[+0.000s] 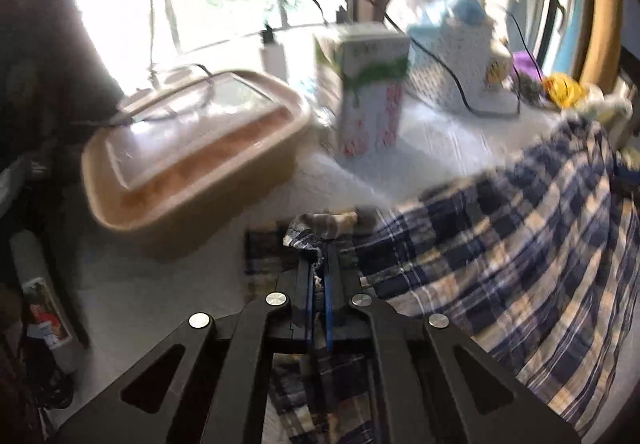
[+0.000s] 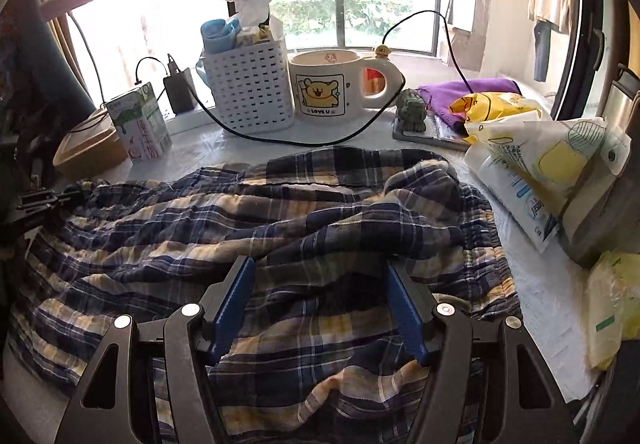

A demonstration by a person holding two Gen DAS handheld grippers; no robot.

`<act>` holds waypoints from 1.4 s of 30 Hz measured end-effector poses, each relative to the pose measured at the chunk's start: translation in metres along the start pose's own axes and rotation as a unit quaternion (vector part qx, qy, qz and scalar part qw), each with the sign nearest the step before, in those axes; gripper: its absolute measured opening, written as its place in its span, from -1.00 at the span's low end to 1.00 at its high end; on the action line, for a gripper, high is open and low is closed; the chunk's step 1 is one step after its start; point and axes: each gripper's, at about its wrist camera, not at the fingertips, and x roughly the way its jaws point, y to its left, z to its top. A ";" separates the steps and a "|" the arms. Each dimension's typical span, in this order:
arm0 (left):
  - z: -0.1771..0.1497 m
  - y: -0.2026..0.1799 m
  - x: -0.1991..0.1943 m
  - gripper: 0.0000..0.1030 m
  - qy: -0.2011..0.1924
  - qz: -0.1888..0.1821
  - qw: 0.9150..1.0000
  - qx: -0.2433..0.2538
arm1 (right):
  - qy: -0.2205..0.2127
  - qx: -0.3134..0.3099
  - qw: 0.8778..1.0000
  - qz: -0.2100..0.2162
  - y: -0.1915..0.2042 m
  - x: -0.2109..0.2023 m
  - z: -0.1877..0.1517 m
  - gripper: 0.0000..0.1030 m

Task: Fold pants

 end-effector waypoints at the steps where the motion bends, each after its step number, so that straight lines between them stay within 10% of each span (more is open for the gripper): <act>1: 0.001 0.003 -0.002 -0.95 -0.005 0.005 1.000 -0.005 | 0.000 0.001 1.000 0.001 -0.001 0.000 0.000 0.31; 15: 0.005 0.011 0.018 -0.86 -0.002 0.095 0.995 0.008 | 0.036 -0.014 0.999 -0.015 -0.007 0.019 -0.014 0.31; 21: 0.002 0.019 -0.025 -0.36 -0.012 0.069 0.997 -0.021 | 0.032 -0.005 0.999 -0.029 -0.014 -0.007 -0.020 0.32; 30: -0.059 -0.068 -0.076 -0.13 0.012 -0.092 0.996 -0.009 | 0.008 -0.086 0.996 0.022 0.039 -0.032 -0.036 0.32; 35: -0.092 -0.081 -0.056 -0.13 0.075 -0.068 0.995 -0.017 | 0.057 -0.125 0.991 -0.007 0.051 -0.016 -0.064 0.31; 42: -0.108 -0.078 -0.062 -0.13 0.058 -0.049 0.997 -0.008 | 0.081 -0.117 0.990 0.008 0.035 -0.034 -0.076 0.32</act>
